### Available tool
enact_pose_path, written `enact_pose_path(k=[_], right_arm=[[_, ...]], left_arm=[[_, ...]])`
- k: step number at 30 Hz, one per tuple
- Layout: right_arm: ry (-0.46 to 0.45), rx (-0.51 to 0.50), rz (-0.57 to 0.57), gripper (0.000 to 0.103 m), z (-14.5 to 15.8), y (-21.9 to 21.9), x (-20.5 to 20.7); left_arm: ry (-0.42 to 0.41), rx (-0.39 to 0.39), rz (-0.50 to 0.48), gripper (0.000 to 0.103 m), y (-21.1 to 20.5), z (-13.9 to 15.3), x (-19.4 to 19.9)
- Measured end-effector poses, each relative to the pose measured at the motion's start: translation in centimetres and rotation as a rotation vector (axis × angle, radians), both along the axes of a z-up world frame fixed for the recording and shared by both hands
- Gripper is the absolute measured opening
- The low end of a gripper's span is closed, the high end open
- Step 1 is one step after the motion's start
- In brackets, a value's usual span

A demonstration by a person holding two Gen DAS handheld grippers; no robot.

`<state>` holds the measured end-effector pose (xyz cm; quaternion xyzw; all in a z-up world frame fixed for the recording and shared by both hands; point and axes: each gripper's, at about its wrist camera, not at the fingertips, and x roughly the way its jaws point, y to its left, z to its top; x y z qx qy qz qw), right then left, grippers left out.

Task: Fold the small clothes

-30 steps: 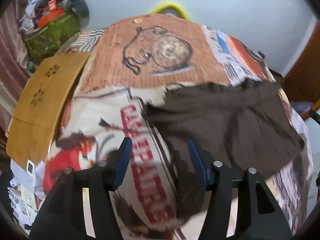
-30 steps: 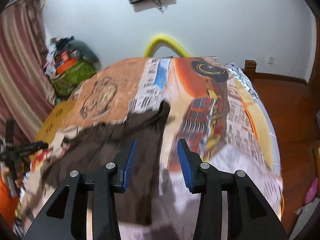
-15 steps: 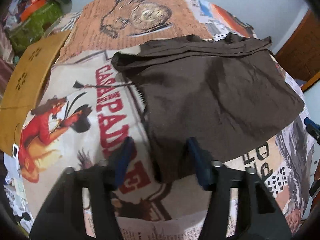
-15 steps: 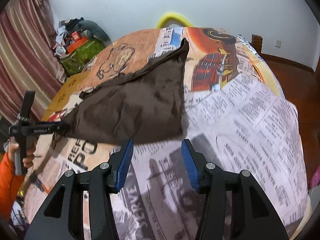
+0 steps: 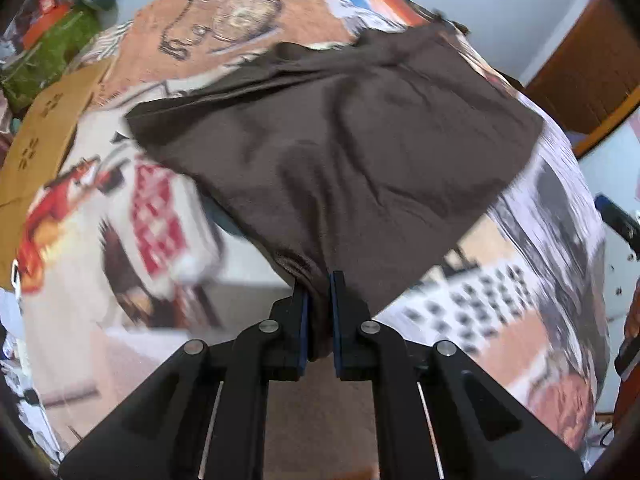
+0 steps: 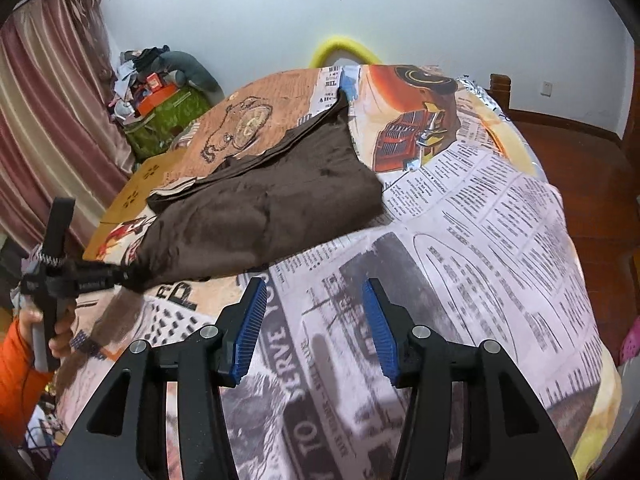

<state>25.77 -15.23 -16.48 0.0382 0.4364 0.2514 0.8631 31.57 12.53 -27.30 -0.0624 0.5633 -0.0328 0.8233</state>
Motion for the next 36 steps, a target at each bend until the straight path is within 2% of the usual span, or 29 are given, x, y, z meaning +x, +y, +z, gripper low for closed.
enact_pose_path(k=[12, 13, 14, 16, 17, 20, 24, 27, 31, 36], right_arm=[[-0.024, 0.017, -0.013, 0.046, 1.3, -2.1, -3.4], [-0.027, 0.017, -0.016, 0.046, 1.4, -2.3, -3.6], [-0.03, 0.018, -0.021, 0.046, 1.5, -2.5, -3.8], [-0.03, 0.019, -0.028, 0.046, 1.5, -2.8, -4.1], [-0.028, 0.02, -0.031, 0.046, 1.5, -2.9, -4.2], [-0.02, 0.019, -0.035, 0.048, 1.2, -2.9, -4.3], [0.003, 0.016, -0.022, 0.048, 0.3, -1.7, -4.1], [0.019, 0.009, -0.001, 0.048, -0.4, -0.6, -4.1], [0.048, -0.004, 0.04, 0.049, -1.5, 1.7, -3.7], [0.093, -0.015, 0.085, 0.049, -3.0, 4.2, -3.1]], left_arm=[[-0.004, -0.117, -0.087, 0.01, -11.1, 2.6, -1.7], [-0.009, -0.118, -0.091, 0.015, -11.6, 2.9, -1.8], [-0.01, -0.111, -0.101, 0.028, -12.1, 3.1, -1.9], [-0.032, -0.085, -0.137, 0.045, -12.7, 3.9, -2.3], [-0.051, -0.063, -0.145, 0.049, -12.8, 4.3, -2.6], [-0.097, 0.005, -0.137, 0.056, -11.6, 5.5, -3.1], [-0.158, 0.053, -0.028, 0.062, -6.2, 7.1, -3.0], [-0.163, 0.054, 0.064, 0.063, -1.5, 7.2, -2.4], [-0.139, 0.058, 0.139, 0.063, 3.3, 6.1, -1.0], [-0.105, 0.012, 0.159, 0.063, 6.6, 3.7, 1.7]])
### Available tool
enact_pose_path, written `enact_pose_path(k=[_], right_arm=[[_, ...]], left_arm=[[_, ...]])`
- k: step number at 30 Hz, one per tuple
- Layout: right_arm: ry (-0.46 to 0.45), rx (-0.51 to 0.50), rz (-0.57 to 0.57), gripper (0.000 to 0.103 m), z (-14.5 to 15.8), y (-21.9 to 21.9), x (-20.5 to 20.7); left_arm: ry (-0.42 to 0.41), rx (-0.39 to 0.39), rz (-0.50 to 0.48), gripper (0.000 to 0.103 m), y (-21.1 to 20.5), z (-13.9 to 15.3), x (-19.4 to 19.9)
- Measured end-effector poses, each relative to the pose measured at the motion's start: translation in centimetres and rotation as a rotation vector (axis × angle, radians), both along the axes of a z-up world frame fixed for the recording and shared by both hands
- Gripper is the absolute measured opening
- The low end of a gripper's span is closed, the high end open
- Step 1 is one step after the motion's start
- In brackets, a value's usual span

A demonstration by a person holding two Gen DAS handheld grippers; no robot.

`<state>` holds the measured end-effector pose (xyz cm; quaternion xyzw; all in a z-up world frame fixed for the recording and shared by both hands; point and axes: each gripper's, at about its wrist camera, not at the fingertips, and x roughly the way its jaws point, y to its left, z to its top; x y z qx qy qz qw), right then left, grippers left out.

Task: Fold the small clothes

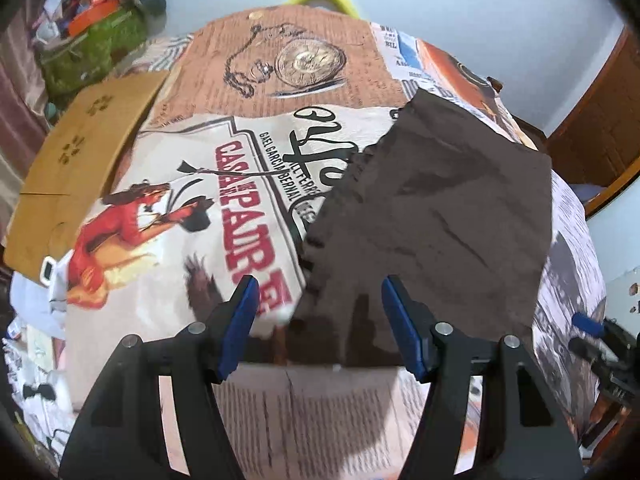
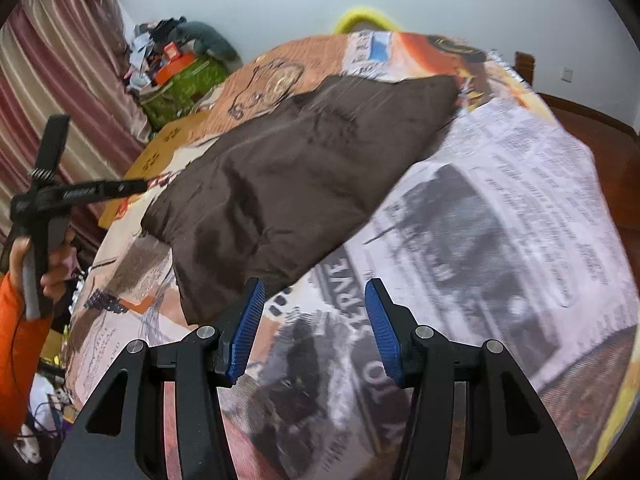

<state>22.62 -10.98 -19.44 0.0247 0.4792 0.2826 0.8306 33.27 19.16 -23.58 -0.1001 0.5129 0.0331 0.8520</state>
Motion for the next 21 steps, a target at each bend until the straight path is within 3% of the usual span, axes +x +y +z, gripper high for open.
enact_pose_path(k=[6, 7, 8, 10, 17, 21], right_arm=[[0.06, -0.026, 0.035, 0.049, -1.4, 1.6, 0.3], [0.071, -0.027, 0.038, 0.049, -1.5, 1.7, 0.4], [0.079, -0.028, 0.039, 0.049, -1.6, 1.8, 0.4], [0.09, -0.029, 0.039, 0.049, -1.7, 2.0, 0.4], [0.107, -0.025, 0.034, 0.049, -1.4, 1.7, 0.1], [0.108, -0.01, 0.031, 0.049, -1.0, 1.2, -0.6]], left_arm=[[0.017, -0.055, -0.052, 0.062, -0.1, -2.7, 3.6], [0.021, -0.062, -0.075, 0.055, -0.5, -3.2, 4.0], [0.023, -0.071, -0.108, 0.036, -0.9, -3.5, 4.3], [0.035, -0.084, -0.131, 0.019, -1.1, -4.2, 4.6], [0.037, -0.117, -0.119, 0.015, -0.6, -4.0, 1.9], [0.081, -0.086, -0.124, 0.015, -1.8, -3.9, -1.2]])
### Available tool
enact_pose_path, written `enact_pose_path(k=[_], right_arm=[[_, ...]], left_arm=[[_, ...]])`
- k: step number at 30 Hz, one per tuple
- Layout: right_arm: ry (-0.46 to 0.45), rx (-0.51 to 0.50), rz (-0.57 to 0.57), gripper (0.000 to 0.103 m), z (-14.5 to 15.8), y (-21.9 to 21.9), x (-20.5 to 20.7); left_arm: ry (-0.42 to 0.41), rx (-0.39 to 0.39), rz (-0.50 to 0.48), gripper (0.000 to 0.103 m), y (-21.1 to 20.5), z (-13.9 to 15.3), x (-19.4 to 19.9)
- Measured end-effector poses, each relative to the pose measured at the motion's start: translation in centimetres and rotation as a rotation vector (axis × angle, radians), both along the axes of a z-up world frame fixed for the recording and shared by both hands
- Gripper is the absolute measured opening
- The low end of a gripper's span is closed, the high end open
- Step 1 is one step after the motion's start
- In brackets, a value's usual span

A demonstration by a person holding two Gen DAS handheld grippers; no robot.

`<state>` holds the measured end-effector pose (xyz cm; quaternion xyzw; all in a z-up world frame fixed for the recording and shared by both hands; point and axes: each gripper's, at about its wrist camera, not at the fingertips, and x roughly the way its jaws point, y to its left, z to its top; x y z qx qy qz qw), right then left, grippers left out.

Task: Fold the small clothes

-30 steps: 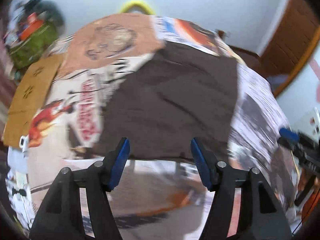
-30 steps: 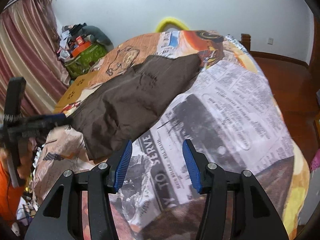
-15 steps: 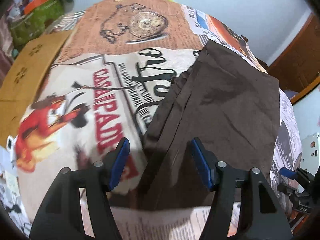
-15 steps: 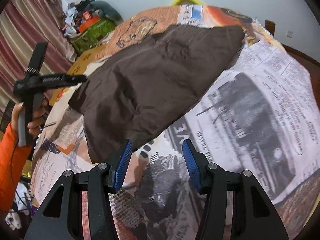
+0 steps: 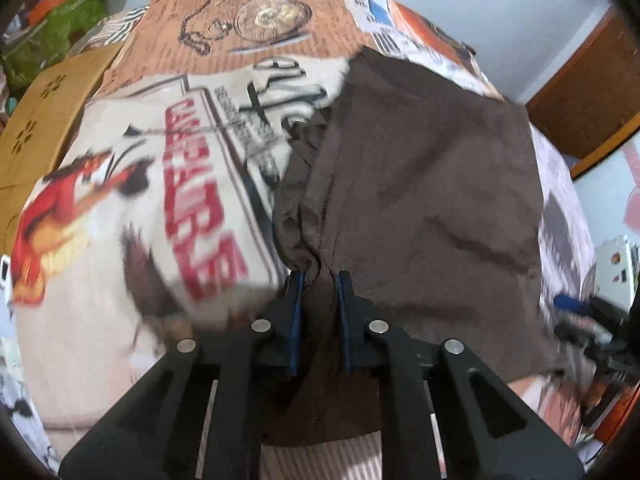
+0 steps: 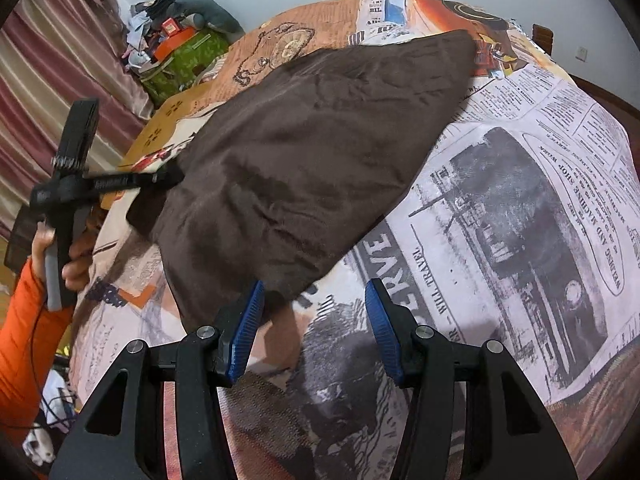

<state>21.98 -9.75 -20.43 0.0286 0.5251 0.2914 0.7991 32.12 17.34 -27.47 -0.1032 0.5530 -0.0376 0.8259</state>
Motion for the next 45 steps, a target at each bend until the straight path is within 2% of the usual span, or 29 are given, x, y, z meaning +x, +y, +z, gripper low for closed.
enact_pose_path(k=[4, 10, 15, 18, 20, 23, 27, 32, 35, 39, 42, 45], right_arm=[[0.007, 0.001, 0.004, 0.049, 0.1, -0.2, -0.6], [-0.005, -0.023, 0.02, 0.049, 0.3, -0.7, -1.3], [-0.008, -0.087, 0.023, 0.049, -0.1, -1.9, -1.2], [-0.002, -0.13, 0.02, 0.049, -0.8, -3.1, -1.3], [-0.011, -0.131, 0.013, 0.049, -0.7, -3.8, -1.6], [0.0, -0.11, -0.003, 0.049, -0.5, -4.7, -1.8], [-0.023, -0.114, -0.02, 0.049, 0.2, -4.7, -1.9], [-0.078, -0.026, -0.011, 0.049, 2.8, -2.8, -1.7], [-0.09, -0.005, 0.02, 0.049, 3.0, -0.7, -1.3], [-0.066, -0.022, 0.067, 0.049, 1.5, 1.7, -1.3], [-0.032, -0.042, 0.096, 0.049, 0.0, 2.1, -1.6], [-0.02, -0.053, 0.101, 0.049, -0.3, 1.5, -2.0]], left_arm=[[0.035, -0.02, -0.019, 0.015, -2.0, 0.0, -2.9], [0.036, -0.06, -0.048, 0.015, -5.2, 0.6, -5.3], [-0.002, 0.005, -0.055, 0.015, -6.8, 1.6, -6.4], [-0.015, 0.014, -0.039, 0.018, -6.3, 1.9, -6.9], [-0.024, 0.032, -0.025, 0.023, -5.7, 2.2, -7.2], [-0.038, 0.078, -0.01, 0.023, -5.2, 2.7, -7.6], [-0.065, 0.077, 0.0, 0.024, -4.7, 3.9, -8.0], [-0.118, 0.082, -0.034, 0.042, -6.2, 5.2, -7.6], [-0.114, 0.064, -0.063, 0.045, -7.4, 4.7, -6.8], [-0.069, 0.075, -0.086, 0.045, -8.5, 2.7, -6.0], [-0.036, 0.108, -0.088, 0.045, -8.4, 1.2, -6.1], [-0.047, 0.12, -0.077, 0.049, -7.6, 1.2, -7.1]])
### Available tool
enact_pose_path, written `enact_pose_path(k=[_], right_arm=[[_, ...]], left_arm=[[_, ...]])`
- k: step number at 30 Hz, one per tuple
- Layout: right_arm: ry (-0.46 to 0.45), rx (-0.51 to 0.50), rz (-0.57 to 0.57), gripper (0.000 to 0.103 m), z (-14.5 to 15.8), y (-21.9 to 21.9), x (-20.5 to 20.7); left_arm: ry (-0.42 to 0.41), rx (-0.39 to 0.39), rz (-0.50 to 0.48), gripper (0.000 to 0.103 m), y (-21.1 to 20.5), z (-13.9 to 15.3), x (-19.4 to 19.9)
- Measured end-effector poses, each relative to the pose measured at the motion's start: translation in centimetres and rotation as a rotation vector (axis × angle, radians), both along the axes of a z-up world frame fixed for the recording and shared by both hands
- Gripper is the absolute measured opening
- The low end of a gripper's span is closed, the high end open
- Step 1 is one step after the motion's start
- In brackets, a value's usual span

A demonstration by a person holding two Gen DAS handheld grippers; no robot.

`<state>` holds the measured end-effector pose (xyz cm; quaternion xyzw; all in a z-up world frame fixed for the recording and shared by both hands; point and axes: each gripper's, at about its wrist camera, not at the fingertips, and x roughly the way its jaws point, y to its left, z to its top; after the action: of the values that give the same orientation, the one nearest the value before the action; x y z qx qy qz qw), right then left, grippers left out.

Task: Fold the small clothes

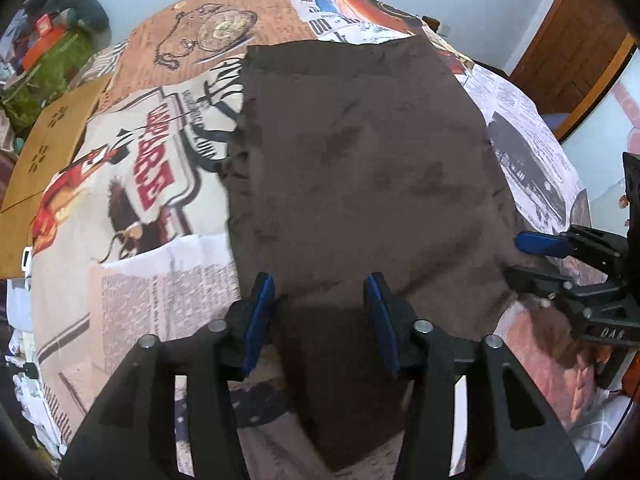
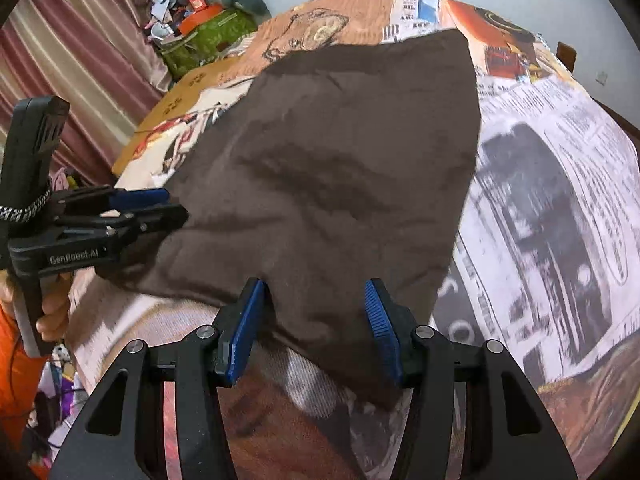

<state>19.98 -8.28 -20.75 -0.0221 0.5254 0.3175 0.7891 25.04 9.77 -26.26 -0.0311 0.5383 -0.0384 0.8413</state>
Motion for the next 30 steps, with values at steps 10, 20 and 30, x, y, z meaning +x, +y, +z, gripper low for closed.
enact_pose_path(k=[10, 20, 30], right_arm=[[-0.03, -0.013, -0.08, 0.049, 1.7, -4.3, -0.9], [0.001, -0.019, -0.09, 0.049, 1.1, -5.5, -2.8], [-0.047, -0.026, -0.034, 0.06, 0.2, -3.3, -2.6]], left_arm=[[-0.033, 0.0, 0.078, 0.051, 3.8, 1.7, -3.7], [-0.023, -0.099, 0.056, 0.055, 2.1, 1.6, -5.4], [0.024, -0.168, 0.093, 0.056, 2.0, -0.6, -2.7]])
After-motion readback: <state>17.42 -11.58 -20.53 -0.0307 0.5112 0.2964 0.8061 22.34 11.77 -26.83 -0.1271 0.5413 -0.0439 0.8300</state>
